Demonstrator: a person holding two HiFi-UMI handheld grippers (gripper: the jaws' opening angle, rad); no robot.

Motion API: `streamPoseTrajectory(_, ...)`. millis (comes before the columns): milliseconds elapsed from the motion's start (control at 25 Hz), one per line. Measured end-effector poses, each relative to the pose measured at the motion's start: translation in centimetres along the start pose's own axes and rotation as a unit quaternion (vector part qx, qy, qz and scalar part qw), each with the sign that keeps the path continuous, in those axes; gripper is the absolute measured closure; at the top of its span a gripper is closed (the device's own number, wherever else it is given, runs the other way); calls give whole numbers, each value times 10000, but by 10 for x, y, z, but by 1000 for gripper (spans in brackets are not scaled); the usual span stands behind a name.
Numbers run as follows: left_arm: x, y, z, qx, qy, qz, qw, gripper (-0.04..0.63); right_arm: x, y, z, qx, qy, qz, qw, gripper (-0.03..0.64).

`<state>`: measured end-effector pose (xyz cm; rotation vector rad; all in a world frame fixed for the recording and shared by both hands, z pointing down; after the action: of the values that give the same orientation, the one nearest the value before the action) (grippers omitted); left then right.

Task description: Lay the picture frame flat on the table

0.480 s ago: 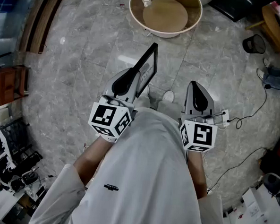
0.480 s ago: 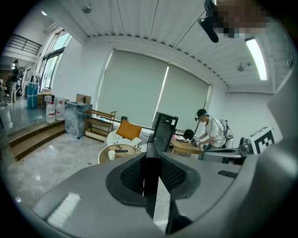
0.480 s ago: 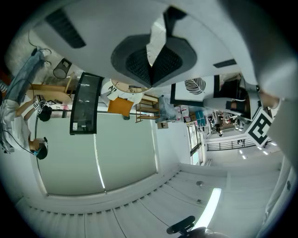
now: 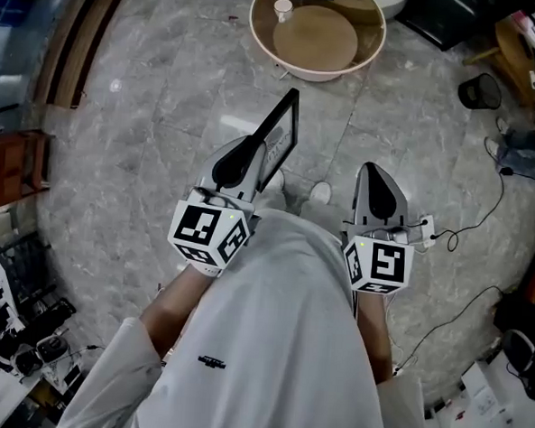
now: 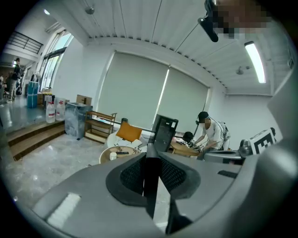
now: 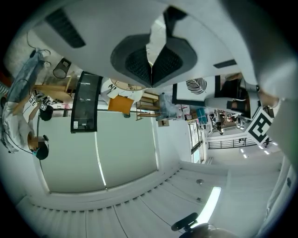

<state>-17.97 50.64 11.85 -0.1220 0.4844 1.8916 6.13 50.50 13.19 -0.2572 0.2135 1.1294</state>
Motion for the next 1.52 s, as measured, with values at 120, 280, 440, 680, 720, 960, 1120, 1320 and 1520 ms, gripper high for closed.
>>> streamPoseTrajectory(120, 6, 11, -2, 77, -43, 34, 10000, 531, -2, 13, -2, -3, -8, 17, 10000, 611)
streamPoseTrajectory(280, 13, 36, -5, 214, -135, 66, 9997, 531, -9, 32, -2, 25, -44, 117, 9999, 611)
streamPoseTrajectory(440, 19, 62, -8, 224, -153, 117, 9996, 531, -20, 50, -1, 7, 30, 272, 9996, 612)
streamPoseTrajectory(680, 11, 90, -7, 229, -14, 316, 9992, 531, -42, 79, -4, -85, -84, 215, 9997, 611)
streamPoseTrajectory(720, 8, 96, -10, 206, -15, 329, 9992, 531, -48, 82, -5, -43, -84, 244, 9997, 611)
streamPoseTrajectory(960, -27, 108, -27, 180, -36, 319, 9993, 531, -72, 63, -7, -59, 84, 377, 9992, 611)
streamPoseTrajectory(1120, -64, 110, -35, 164, 73, 323, 9993, 531, -100, 33, -9, -108, 119, 469, 9988, 612)
streamPoseTrajectory(1320, -128, 101, -48, 96, 212, 257, 9994, 531, -143, -22, -14, -188, 90, 452, 9988, 611)
streamPoseTrajectory(1520, -207, 84, -69, 168, 366, 181, 9990, 531, -192, -99, -33, -268, -98, 263, 9992, 611)
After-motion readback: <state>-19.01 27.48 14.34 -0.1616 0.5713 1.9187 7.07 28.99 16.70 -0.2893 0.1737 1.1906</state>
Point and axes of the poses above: the fingertips, and each gripper's own axes: x backward along the fingers, y to its left, z out of its underside, the point moved 7 cm from there along x, backward along the fingers, and after that the axes turned 5 degrees about -y, right-handed, at the moved point
